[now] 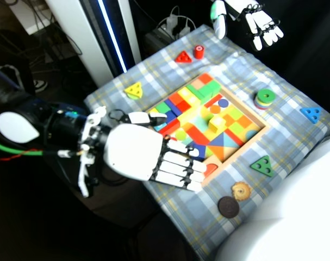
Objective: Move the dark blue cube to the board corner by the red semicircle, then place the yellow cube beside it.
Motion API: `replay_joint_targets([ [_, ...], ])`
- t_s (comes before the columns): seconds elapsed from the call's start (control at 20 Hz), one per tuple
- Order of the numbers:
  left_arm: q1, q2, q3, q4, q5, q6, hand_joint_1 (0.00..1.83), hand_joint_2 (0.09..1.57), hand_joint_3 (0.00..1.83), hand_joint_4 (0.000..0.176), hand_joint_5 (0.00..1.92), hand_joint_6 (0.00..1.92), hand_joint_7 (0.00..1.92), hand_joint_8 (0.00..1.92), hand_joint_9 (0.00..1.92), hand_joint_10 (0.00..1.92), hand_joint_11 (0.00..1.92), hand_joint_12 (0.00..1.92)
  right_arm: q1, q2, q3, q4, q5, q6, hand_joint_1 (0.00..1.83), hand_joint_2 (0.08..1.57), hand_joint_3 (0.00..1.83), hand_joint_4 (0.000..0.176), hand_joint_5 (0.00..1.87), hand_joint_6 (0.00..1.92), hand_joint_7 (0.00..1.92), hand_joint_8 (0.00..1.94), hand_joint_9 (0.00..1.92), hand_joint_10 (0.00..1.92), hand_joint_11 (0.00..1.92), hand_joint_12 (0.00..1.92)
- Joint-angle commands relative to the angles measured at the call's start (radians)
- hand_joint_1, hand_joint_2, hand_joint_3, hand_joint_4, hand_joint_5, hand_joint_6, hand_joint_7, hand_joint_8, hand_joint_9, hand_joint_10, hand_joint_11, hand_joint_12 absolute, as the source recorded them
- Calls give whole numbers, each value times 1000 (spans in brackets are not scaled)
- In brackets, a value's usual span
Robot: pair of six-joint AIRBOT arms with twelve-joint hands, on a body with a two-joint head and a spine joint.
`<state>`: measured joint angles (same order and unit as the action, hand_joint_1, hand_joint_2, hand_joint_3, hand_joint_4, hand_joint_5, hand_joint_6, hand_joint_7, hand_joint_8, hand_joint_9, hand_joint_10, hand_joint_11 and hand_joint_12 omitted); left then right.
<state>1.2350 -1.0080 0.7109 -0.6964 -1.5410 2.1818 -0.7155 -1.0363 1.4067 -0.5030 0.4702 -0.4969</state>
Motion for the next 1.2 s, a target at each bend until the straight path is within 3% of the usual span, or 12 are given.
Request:
replay_joint_targets([
  [0.0,-7,-2,2,47,-109,-5,0,1149,0,70,333,5,195,0,95,3,0,0,8,0,-5,29,98,-5,0,963,2,173,330,5,0,0,0,0,0,0],
  [0.1,-7,-2,3,47,-107,-5,0,1150,0,66,339,6,194,1,110,9,0,0,9,0,-11,29,98,-11,0,974,6,176,326,3,0,0,0,0,0,0],
  [0.15,-7,-2,3,47,-106,-5,0,1155,2,71,336,4,193,1,122,13,0,0,9,0,-14,29,99,-11,0,980,9,161,332,5,0,0,0,0,0,0],
  [0.25,-7,-2,2,47,-106,-5,0,1145,0,69,342,6,200,3,122,11,0,0,10,0,-17,36,111,-11,0,975,5,158,338,6,0,0,0,0,0,0],
  [0.35,-7,-2,2,46,-106,-5,0,1149,0,62,351,8,207,5,127,11,0,0,11,0,-17,40,123,-11,0,977,5,132,349,9,0,0,0,0,0,0],
  [0.45,-7,-2,3,46,-106,-5,0,1146,0,84,331,0,195,0,122,7,0,0,16,0,-18,40,126,-12,0,978,4,131,335,2,0,0,0,0,0,0],
  [0.6,-7,-2,2,46,-105,-5,0,1145,0,76,341,6,202,4,134,10,0,0,21,0,-23,40,135,-12,0,960,0,138,324,2,0,0,0,0,0,0],
  [0.7,-7,-2,2,46,-105,-5,0,1146,0,81,331,0,199,1,127,5,0,0,21,0,-24,40,138,-18,0,965,0,112,313,0,0,0,0,0,0,0],
  [0.8,-7,-2,3,46,-105,-5,0,1152,2,80,330,1,190,0,126,4,0,0,21,0,-23,40,138,-25,0,984,8,99,326,6,0,0,0,0,0,0],
  [0.95,-7,-2,3,46,-104,-5,0,1150,0,70,345,5,193,1,143,8,0,0,27,-1,-16,40,138,-27,0,977,2,125,319,1,0,0,0,0,0,0],
  [1.05,-7,-3,3,46,-102,-5,0,1149,0,64,349,5,194,1,131,2,0,0,27,-12,-6,40,138,-27,0,955,0,165,304,0,0,0,0,0,0,0],
  [1.15,-7,-3,3,46,-100,-5,0,1150,0,64,344,2,192,0,130,1,0,0,27,-18,-4,40,138,-27,0,964,0,176,287,0,0,0,0,0,0,0],
])
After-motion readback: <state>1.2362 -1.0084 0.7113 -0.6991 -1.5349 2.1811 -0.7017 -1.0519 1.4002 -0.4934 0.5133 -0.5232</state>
